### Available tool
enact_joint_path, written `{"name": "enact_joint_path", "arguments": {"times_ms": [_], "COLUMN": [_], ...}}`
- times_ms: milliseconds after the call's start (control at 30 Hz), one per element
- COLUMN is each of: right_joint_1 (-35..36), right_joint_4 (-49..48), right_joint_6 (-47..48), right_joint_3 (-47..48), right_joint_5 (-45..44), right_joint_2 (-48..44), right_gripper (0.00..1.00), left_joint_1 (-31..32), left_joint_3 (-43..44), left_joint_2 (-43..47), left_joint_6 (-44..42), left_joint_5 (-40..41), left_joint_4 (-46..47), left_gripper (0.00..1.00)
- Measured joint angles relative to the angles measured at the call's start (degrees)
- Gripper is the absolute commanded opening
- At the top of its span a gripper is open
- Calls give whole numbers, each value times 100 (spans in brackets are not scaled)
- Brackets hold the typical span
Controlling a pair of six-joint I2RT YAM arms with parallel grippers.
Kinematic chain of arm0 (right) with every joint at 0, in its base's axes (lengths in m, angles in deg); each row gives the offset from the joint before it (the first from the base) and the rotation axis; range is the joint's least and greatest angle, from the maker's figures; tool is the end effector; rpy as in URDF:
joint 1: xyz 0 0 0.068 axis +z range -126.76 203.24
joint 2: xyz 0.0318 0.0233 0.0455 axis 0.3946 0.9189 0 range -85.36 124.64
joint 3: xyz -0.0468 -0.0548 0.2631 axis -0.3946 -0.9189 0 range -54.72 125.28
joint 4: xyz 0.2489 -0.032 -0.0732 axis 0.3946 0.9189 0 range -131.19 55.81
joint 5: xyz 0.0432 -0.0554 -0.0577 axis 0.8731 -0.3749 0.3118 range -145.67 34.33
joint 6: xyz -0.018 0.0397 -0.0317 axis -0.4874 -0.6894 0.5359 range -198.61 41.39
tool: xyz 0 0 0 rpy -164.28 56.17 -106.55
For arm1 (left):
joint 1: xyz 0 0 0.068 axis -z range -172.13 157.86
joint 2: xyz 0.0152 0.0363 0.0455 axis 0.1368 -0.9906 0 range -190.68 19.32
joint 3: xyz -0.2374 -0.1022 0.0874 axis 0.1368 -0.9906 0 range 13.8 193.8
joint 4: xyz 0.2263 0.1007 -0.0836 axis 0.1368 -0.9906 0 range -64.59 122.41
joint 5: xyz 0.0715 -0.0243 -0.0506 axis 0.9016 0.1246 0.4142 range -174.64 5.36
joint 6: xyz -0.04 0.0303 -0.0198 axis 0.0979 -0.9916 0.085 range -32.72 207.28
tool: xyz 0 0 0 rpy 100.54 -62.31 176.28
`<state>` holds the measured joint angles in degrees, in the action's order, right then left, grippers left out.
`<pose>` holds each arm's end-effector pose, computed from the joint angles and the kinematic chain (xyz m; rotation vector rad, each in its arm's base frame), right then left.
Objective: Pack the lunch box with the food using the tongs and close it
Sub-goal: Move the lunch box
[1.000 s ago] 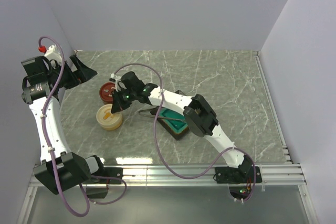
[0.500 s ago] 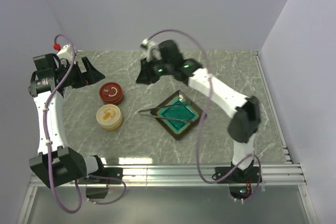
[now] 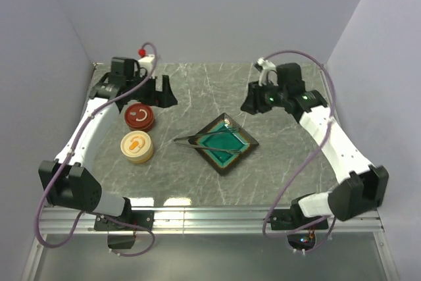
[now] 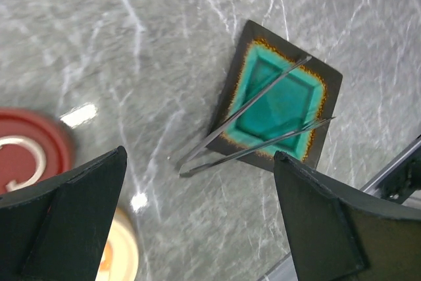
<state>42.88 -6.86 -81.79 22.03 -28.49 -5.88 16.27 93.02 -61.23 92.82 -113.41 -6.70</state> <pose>0.2805 0.1174 0.3576 -0.5820 2.1576 0.7440 0.2974 -0.0612 0.3600 0.3224 2.2430 -0.6991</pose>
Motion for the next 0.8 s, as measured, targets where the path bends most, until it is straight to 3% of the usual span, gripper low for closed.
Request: {"name": "enact_joint_path", "arguments": {"times_ms": [233,433,800], "right_joint_1": [-619,-645,-656], "right_joint_4": [192,168,164], "right_joint_6": [393,514,566], "right_joint_3": [-1180,-2168,-2573], "right_joint_5": [-229,-332,-415], "right_joint_2": [-1412,-1993,-2131], "right_gripper": [65,85,89], "left_joint_1": [1051,1530,1635], "left_joint_3": [-372,-1303,-2092], "left_joint_2": [-212,-177,492], "left_joint_6": [-61,-197,-299], "left_joint_5": [599,933,1217], "left_joint_4": [481,782,1080], "left_gripper": [100,99,100]}}
